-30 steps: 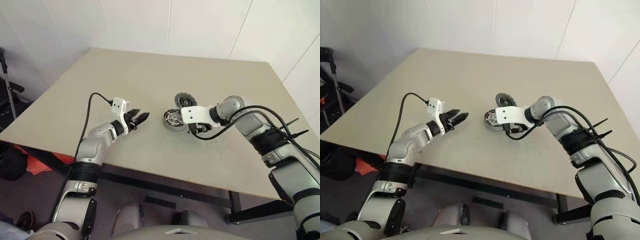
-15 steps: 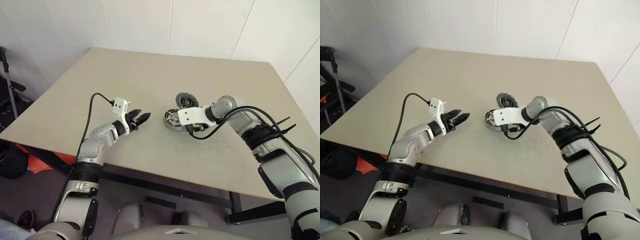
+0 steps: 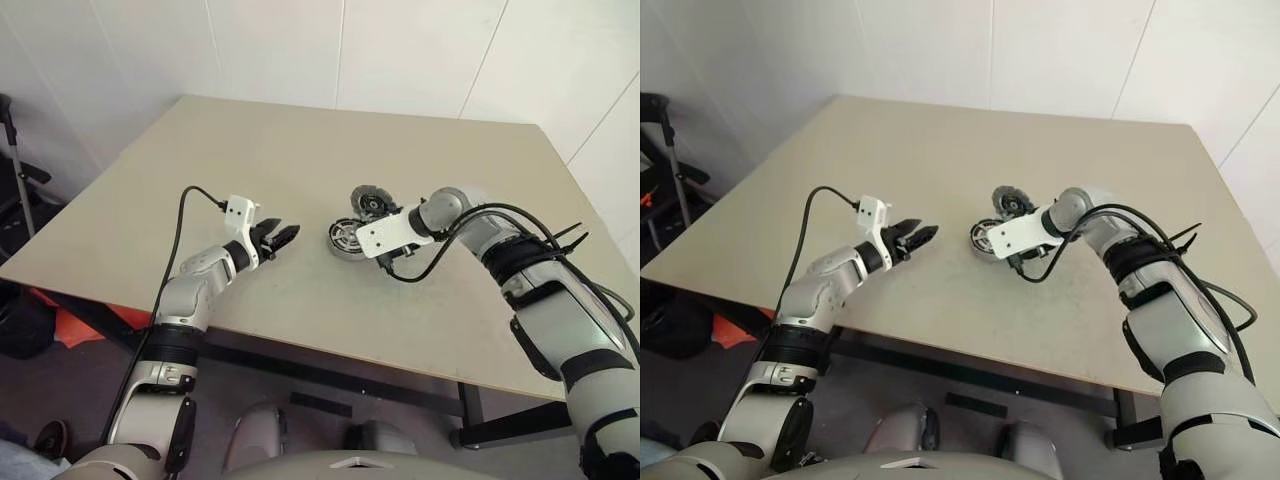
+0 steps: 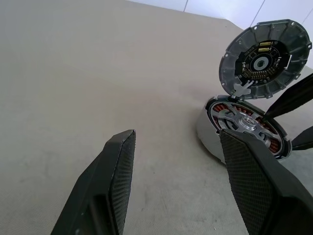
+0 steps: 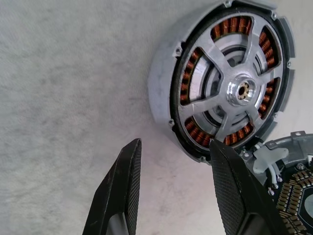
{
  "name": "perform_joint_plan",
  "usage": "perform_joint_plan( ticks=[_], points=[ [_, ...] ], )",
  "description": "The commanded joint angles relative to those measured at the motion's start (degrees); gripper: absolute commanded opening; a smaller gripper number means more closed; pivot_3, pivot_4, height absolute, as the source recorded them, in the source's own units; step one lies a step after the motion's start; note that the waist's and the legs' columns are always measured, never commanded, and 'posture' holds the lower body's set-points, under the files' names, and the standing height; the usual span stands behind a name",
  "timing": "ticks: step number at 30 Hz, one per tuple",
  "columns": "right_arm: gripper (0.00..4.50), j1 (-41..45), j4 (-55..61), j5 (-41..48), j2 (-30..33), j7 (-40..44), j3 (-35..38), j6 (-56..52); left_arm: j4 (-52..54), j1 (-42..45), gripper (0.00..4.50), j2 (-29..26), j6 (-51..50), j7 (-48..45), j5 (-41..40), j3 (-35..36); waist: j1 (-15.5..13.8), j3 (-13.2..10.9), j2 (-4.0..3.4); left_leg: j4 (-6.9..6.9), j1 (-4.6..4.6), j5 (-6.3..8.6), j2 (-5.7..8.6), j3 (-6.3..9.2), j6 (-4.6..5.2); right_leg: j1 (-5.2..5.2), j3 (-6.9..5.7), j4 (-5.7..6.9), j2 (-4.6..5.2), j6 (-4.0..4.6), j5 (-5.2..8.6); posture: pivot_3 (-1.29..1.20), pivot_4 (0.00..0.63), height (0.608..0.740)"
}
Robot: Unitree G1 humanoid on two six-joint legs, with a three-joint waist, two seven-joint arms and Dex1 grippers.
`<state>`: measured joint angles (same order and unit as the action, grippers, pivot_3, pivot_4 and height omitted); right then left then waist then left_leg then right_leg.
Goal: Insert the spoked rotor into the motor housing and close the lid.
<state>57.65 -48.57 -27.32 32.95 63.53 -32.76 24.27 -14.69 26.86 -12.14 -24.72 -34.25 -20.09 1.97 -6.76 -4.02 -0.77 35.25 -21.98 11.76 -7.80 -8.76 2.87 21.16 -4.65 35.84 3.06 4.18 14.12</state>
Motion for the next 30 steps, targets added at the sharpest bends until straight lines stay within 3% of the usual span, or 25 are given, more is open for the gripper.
perform_joint_plan(
  ticks=[1, 8, 21, 25, 30],
  points=[
    [2.05, 2.15, -2.23, -0.87, -0.95, -1.52, 0.27, 1.93, 1.5, 0.99, 2.91, -0.21, 1.54, -0.05, -0.03, 0.57, 0.13, 0.0, 0.0, 0.0, 0.01, 0.0, 0.0, 0.0, 0.0, 0.0, 0.0, 0.0, 0.0, 0.0, 0.0, 0.0, 0.0, 0.74],
    [0.08, 1.76, -2.19, -0.65, -0.68, 0.06, 0.71, 4.53, 1.3, 1.04, 2.91, -0.5, 1.74, 0.16, 0.03, 0.92, 0.9, 0.0, 0.0, 0.03, 0.02, 0.0, 0.0, 0.0, 0.01, -0.03, 0.0, 0.03, 0.01, 0.0, 0.0, 0.0, 0.0, 0.74],
    [0.04, 0.85, 0.64, 2.07, -1.51, 1.87, 3.28, -1.2, 0.07, 1.76, 2.91, -0.66, 2.45, 0.35, 0.31, 1.14, 0.98, 0.0, 0.0, 0.06, -0.02, 0.0, 0.0, 0.01, 0.06, -0.03, -0.01, 0.03, 0.01, 0.01, -0.01, 0.0, 0.0, 0.74],
    [0.04, -3.59, 15.42, 11.73, -2.22, 13.54, 8.77, -24.36, 0.06, 1.28, 2.91, -0.42, 2.77, 0.82, 0.46, 1.17, 0.94, 0.0, 0.0, 0.06, -0.06, 0.0, 0.0, 0.01, 0.09, 0.0, -0.01, 0.03, 0.01, 0.01, -0.01, 0.0, 0.0, 0.74],
    [0.04, -11.29, 37.14, 16.84, 2.9, 22.96, 10.37, -46.81, 0.64, 0.38, 2.91, -0.1, 2.95, 1.35, 0.31, 1.15, 0.46, 0.0, 0.0, 0.06, -0.2, 0.07, -0.02, 0.01, 0.22, 0.08, -0.04, -0.01, 0.01, 0.0, -0.01, 0.0, 0.0, 0.74]
  ],
)
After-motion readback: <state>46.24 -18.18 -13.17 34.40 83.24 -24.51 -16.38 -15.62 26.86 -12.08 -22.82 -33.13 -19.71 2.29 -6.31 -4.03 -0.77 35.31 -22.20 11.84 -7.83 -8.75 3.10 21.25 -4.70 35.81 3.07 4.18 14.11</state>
